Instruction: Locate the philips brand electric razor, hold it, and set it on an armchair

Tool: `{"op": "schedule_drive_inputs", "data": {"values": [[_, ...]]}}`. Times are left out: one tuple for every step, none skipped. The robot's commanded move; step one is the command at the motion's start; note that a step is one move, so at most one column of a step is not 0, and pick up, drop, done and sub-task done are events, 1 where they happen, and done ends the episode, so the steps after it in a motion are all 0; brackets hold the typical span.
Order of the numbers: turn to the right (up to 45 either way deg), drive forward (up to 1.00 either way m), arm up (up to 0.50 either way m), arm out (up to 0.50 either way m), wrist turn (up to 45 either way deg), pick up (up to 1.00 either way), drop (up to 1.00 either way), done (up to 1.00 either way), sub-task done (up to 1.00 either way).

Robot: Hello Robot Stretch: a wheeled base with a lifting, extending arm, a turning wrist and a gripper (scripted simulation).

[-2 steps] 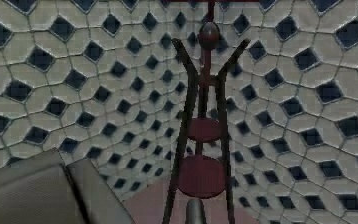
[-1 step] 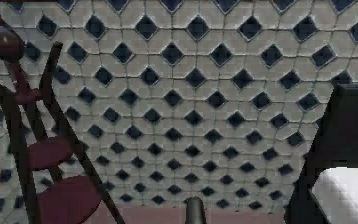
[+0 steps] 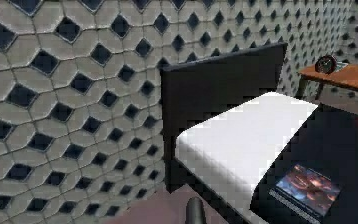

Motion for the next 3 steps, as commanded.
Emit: {"op": "schedule_drive_inputs", "data": {"values": [[-45.0, 0.0, 0.0, 0.0, 0.0, 0.0, 0.0, 0.0, 0.0], [-45.0, 0.0, 0.0, 0.0, 0.0, 0.0, 0.0, 0.0, 0.0], [-15.0, 0.0, 0.0, 0.0, 0.0, 0.0, 0.0, 0.0, 0.0]]}}
